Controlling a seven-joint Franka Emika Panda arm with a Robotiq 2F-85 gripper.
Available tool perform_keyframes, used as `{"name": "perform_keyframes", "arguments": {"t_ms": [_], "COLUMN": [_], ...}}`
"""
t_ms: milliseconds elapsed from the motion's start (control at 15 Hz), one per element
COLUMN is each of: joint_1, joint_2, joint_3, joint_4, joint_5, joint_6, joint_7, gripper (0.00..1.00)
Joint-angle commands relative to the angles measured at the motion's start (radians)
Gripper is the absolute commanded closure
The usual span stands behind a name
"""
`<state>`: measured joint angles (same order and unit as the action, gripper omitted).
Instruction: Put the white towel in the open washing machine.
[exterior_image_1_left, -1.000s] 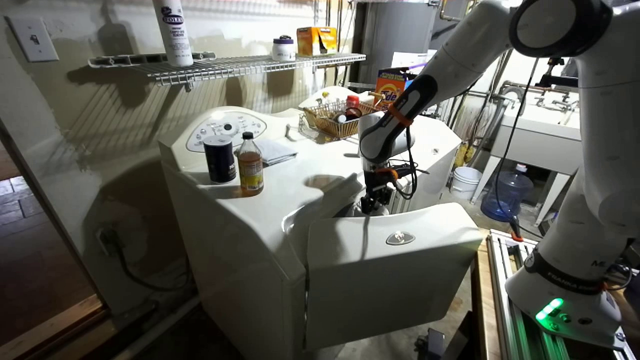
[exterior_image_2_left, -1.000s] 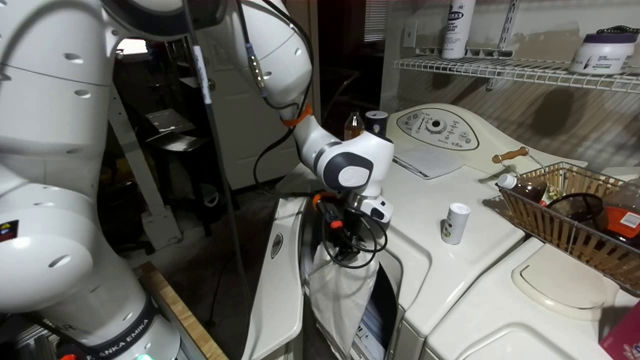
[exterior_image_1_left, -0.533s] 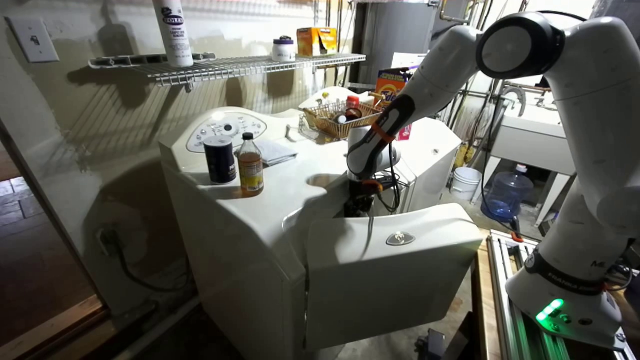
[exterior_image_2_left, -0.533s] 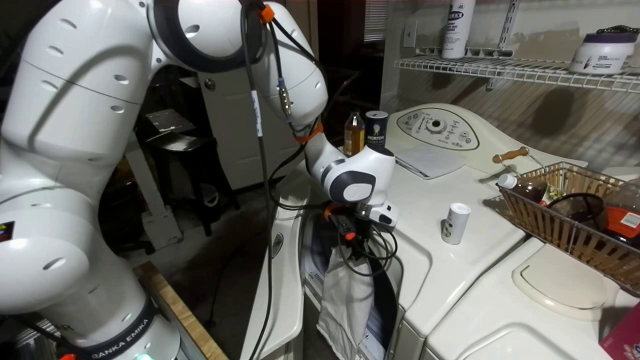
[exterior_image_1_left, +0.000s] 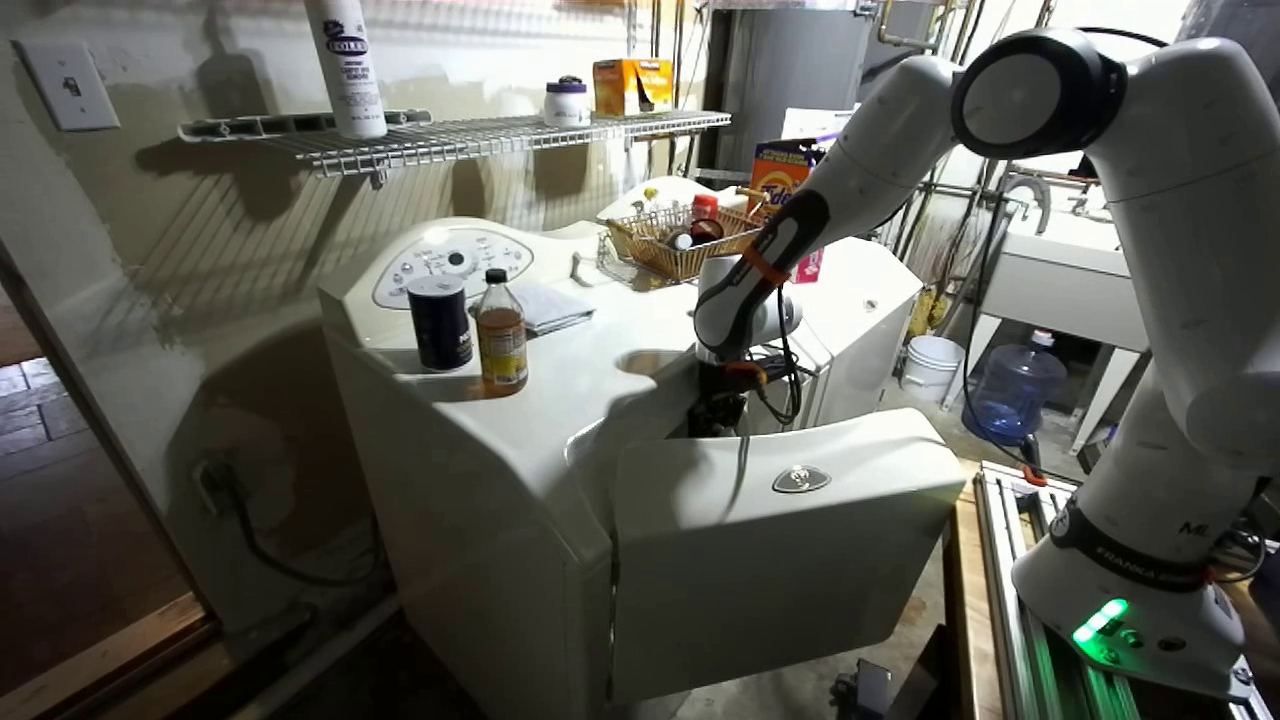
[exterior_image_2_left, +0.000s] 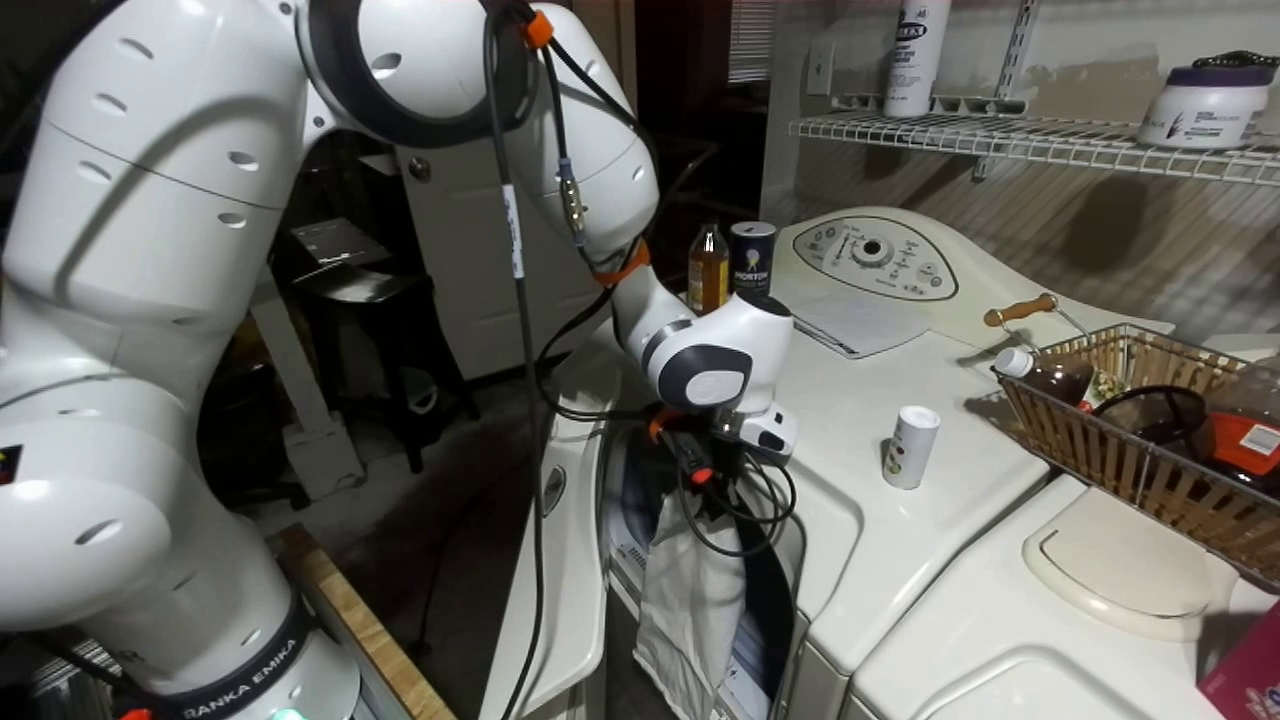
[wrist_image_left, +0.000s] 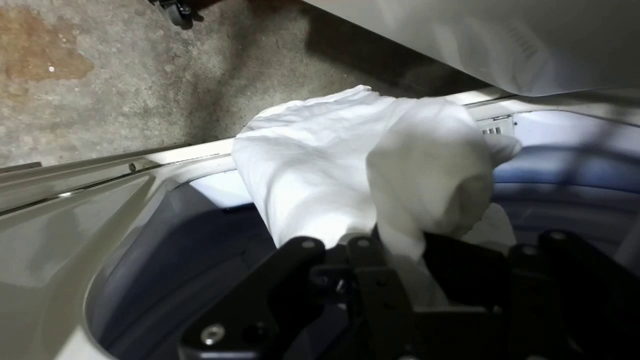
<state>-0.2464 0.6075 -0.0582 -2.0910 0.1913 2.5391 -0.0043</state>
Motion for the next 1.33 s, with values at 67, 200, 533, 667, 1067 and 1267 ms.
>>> {"name": "perform_keyframes", "arguments": {"t_ms": [67,200,533,667,1067,1267], "joint_1": [-0.005,-0.047,-0.269,-0.425,-0.846,-0.958], "joint_2": [-0.027,-0.042,-0.048,-0.008,0.207,0.331], "joint_3": [0.011,0.047,0.222,0.352,0.719,0.804], "joint_4": [-0.078,-0.141,-0.242,-0.22,-0.138,-0.142], "joint_5": [0.047,0.102,0.243,0.312,0.425,0.329], "joint_6": [0.138,0.239,0.466,0.472,0.491,0.533], "joint_7": [-0.006,-0.037,-0.14,-0.224,-0.46,-0.52], "gripper": [1.0,1.0,1.0,1.0,1.0,1.0]}}
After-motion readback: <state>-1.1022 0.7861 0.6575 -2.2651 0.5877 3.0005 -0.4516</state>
